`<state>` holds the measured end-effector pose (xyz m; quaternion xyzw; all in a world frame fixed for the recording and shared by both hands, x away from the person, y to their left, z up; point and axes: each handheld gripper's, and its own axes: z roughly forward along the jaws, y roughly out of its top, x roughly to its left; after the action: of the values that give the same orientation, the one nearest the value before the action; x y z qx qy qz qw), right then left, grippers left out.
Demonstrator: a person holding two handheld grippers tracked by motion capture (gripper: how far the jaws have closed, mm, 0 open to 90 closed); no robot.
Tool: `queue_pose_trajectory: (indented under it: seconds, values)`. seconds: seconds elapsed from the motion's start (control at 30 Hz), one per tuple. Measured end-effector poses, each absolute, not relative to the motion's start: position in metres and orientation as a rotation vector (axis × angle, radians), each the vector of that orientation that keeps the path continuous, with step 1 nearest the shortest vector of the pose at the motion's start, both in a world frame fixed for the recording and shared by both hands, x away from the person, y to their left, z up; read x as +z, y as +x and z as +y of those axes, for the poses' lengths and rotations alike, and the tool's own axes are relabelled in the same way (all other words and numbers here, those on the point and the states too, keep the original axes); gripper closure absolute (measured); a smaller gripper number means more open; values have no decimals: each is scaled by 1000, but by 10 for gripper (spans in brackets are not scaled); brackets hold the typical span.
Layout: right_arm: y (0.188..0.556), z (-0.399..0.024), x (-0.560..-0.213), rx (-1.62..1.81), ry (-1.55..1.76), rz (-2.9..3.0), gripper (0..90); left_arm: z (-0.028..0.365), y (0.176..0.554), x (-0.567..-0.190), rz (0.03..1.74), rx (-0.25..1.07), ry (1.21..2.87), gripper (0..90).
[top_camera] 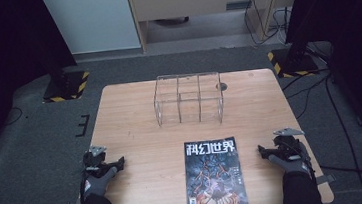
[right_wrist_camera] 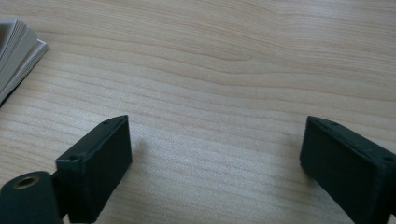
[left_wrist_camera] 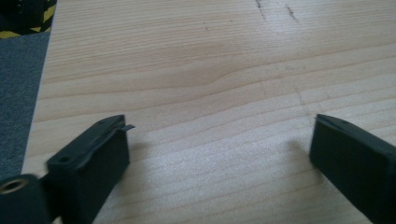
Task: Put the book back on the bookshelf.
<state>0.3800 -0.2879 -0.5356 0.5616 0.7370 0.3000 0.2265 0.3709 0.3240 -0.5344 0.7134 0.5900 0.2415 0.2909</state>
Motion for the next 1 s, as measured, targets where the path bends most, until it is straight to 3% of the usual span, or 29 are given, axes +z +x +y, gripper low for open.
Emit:
queue_pose_trajectory:
  seconds: [0.1,0.2,1.0]
  values:
    - [379,-288,-532,839,1566,2023,109,324,367,-529,1610,583,1833,150]
    - [376,-287,-526,890,1573,1999,113,318,365,-524,1595,563,1799,165]
    - [353,-267,-494,1116,1473,1985,123,271,347,-499,1392,528,1775,158]
